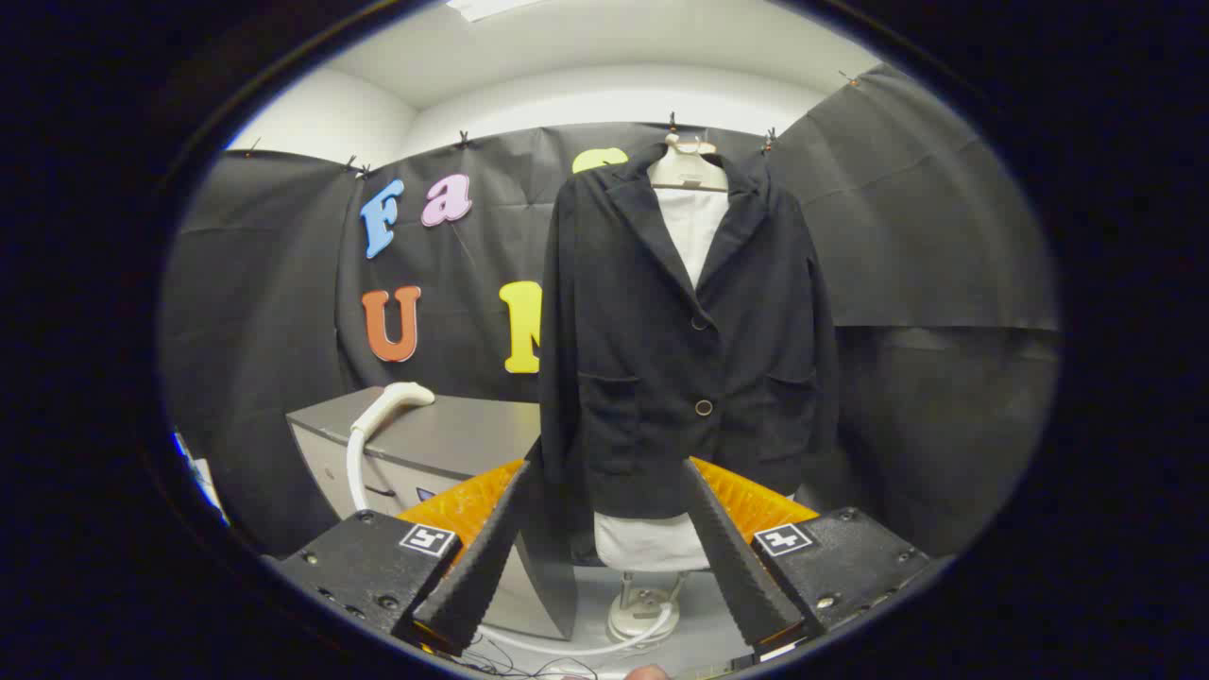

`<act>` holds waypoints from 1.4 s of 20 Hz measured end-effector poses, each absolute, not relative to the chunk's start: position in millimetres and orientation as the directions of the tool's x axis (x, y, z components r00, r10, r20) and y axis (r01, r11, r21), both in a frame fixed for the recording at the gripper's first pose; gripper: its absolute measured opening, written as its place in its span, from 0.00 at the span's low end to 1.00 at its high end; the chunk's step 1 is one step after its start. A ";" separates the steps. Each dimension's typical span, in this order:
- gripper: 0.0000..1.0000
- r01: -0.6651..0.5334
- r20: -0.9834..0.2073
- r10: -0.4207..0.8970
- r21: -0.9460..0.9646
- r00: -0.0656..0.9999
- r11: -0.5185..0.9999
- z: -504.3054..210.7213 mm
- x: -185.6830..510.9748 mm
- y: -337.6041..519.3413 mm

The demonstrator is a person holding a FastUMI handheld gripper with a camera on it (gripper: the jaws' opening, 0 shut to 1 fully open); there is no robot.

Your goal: Iron the clothes twice with a garment steamer, once on the left side and once on the right side.

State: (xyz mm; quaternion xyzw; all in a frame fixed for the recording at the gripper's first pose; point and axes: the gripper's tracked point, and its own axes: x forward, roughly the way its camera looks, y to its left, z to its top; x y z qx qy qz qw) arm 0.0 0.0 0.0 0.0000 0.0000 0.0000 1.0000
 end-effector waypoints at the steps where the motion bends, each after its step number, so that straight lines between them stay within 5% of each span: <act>1: 1.00 0.007 -0.013 -0.007 0.000 1.000 1.000 -2.2 -1.7 -1.0; 17: 1.00 0.035 -0.060 -0.034 0.020 0.998 0.999 -5.9 -8.5 63.4; 28: 1.00 -0.128 -0.157 0.129 0.016 0.979 0.992 -10.3 49.2 197.8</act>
